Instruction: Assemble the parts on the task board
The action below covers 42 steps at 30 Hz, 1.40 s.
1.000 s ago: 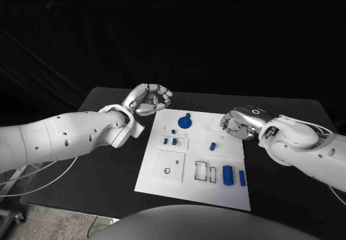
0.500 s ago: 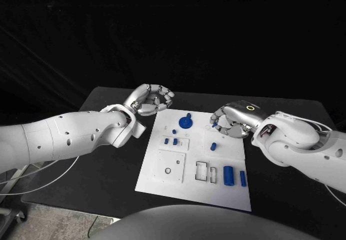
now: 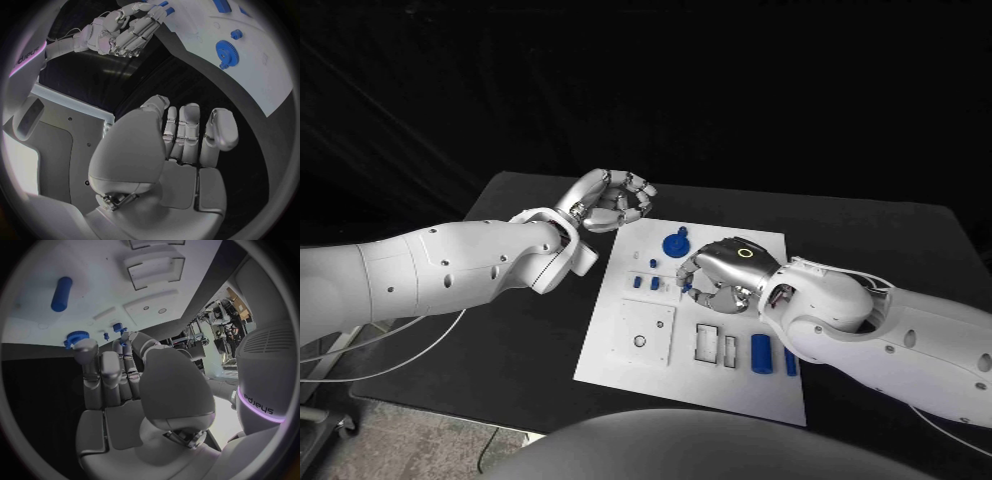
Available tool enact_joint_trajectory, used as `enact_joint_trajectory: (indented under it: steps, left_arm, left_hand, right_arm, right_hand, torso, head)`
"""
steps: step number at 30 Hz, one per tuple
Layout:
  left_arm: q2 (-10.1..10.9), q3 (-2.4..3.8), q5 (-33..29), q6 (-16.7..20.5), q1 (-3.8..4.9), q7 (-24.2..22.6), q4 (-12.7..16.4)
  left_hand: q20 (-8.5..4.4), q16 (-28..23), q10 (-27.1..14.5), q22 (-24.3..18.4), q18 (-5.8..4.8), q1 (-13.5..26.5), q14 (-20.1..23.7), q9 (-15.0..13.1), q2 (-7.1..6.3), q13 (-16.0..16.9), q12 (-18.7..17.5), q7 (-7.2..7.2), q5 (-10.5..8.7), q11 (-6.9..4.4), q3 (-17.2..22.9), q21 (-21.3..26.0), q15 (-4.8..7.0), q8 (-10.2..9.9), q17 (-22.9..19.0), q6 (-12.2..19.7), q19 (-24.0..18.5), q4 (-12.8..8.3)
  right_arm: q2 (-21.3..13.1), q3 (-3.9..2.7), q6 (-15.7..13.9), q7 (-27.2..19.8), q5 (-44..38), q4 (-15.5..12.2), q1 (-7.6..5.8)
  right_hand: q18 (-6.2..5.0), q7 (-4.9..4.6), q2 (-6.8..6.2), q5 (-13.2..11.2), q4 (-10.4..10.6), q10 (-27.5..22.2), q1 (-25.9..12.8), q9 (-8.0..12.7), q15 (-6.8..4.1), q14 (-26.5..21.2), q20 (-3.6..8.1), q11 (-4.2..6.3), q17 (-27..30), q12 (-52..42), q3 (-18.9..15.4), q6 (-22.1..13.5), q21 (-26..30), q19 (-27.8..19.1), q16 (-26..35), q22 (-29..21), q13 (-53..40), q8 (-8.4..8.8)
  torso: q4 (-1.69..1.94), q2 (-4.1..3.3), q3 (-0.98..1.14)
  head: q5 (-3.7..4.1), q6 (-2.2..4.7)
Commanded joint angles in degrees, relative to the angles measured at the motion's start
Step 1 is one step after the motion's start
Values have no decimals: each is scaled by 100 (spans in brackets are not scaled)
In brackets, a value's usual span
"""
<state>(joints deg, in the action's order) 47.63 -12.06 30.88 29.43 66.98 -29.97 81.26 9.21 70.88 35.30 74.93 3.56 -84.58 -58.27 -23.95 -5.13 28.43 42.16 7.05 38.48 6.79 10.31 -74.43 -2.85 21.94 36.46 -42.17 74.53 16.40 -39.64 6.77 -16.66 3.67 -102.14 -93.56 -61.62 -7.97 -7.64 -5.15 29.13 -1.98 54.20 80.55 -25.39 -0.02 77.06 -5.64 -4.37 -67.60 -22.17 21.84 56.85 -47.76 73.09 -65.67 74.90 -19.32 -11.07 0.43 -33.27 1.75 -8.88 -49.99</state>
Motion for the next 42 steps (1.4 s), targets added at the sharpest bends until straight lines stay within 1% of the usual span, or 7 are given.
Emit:
enact_joint_trajectory:
  steps: [1, 6, 8, 13, 15, 25, 42]
  left_arm:
    - [-16, 1, 15, -106, -3, 1, 7]
    - [-31, -1, 15, -117, -6, 9, 1]
    - [-39, -1, 15, -124, -9, 12, -6]
    - [-54, -2, 15, -144, -19, 23, -19]
    - [-57, -2, 15, -148, -21, 27, -23]
    - [-93, -3, 15, -181, -36, 48, -52]
    - [-118, -3, 15, -220, -47, 93, -68]
  left_hand:
    - [-13, -36, 47, 924, 81, -56, 50, 10, -1, -11, -15, 34, 40, 11, 8, 28, -5, 28, -17, 2, -42, -8]
    - [-13, -41, 48, 923, 82, -60, 57, 11, 0, -14, -15, 36, 40, 10, 8, 31, -5, 29, -27, 1, -45, -9]
    - [-13, -50, 50, 921, 83, -67, 70, 13, 2, -18, -17, 40, 41, 10, 9, 36, -5, 32, -45, 1, -50, -10]
    - [-12, -54, 52, 921, 83, -77, 74, 15, 7, -24, -18, 45, 44, 9, 11, 37, -5, 34, -49, 0, -52, -10]
    - [-12, -59, 54, 920, 84, -86, 79, 18, 14, -29, -19, 52, 46, 8, 14, 39, -5, 37, -55, -1, -55, -11]
    - [-11, -64, 65, 921, 83, -117, 82, 25, 38, -44, -20, 62, 50, 7, 26, 37, -6, 45, -62, -2, -54, -13]
    - [-9, -69, 88, 922, 83, -207, 83, 38, 60, -72, -18, 76, 51, 5, 45, 37, -6, 61, -77, 1, -57, -39]
  right_arm:
    - [128, -1, 267, 93, -328, 93, 73]
    - [282, -1, 343, 100, -399, 159, 188]
    - [336, -1, 361, 102, -438, 181, 233]
    - [424, -1, 439, 116, -479, 213, 310]
    - [442, -1, 469, 114, -484, 219, 323]
    - [487, -1, 534, 94, -495, 214, 361]
    - [560, -1, 577, 67, -485, 209, 392]
  right_hand:
    - [39, -11, -21, 3, -32, 5, 44, 6, 14, 8, -7, -39, 10, 15, -10, -33, -8, 3, -6, 507, -9, 38]
    - [40, -15, -27, -7, -36, 3, 43, 8, 19, 8, -11, -43, 6, 20, -10, -39, -14, 2, -12, 508, -4, 46]
    - [38, -16, -27, -12, -36, 4, 43, 8, 21, 5, -12, -44, 11, 20, -10, -40, -9, -1, -8, 507, -2, 48]
    - [39, -21, -28, -37, -35, 13, 36, 9, 26, 3, -17, -48, 13, 20, -13, -39, -11, -4, -9, 506, 2, 54]
    - [40, -22, -24, -49, -31, 19, 32, 9, 29, 4, -20, -49, 12, 19, -14, -35, -18, -3, -12, 507, 4, 55]
    - [46, 4, 8, -34, -22, 113, 18, -11, 23, 32, -29, -29, -20, -6, -13, 58, -105, 21, -70, 522, 18, 31]
    - [33, 10, -7, -52, -45, 137, 34, -10, 13, 16, -27, -17, 14, -13, -16, 51, -68, 2, -42, 511, 23, 47]
  torso:
    - [-2, -10, -4]
    - [-2, -16, -7]
    - [-9, -15, -4]
    - [-2, -10, -1]
    - [-9, -8, -1]
    - [-10, -8, -2]
    - [-11, -7, -1]
  head:
    - [-54, -1]
    - [-85, -1]
    - [-95, -1]
    - [-104, -1]
    - [-115, -1]
    - [-137, -1]
    - [-135, -1]
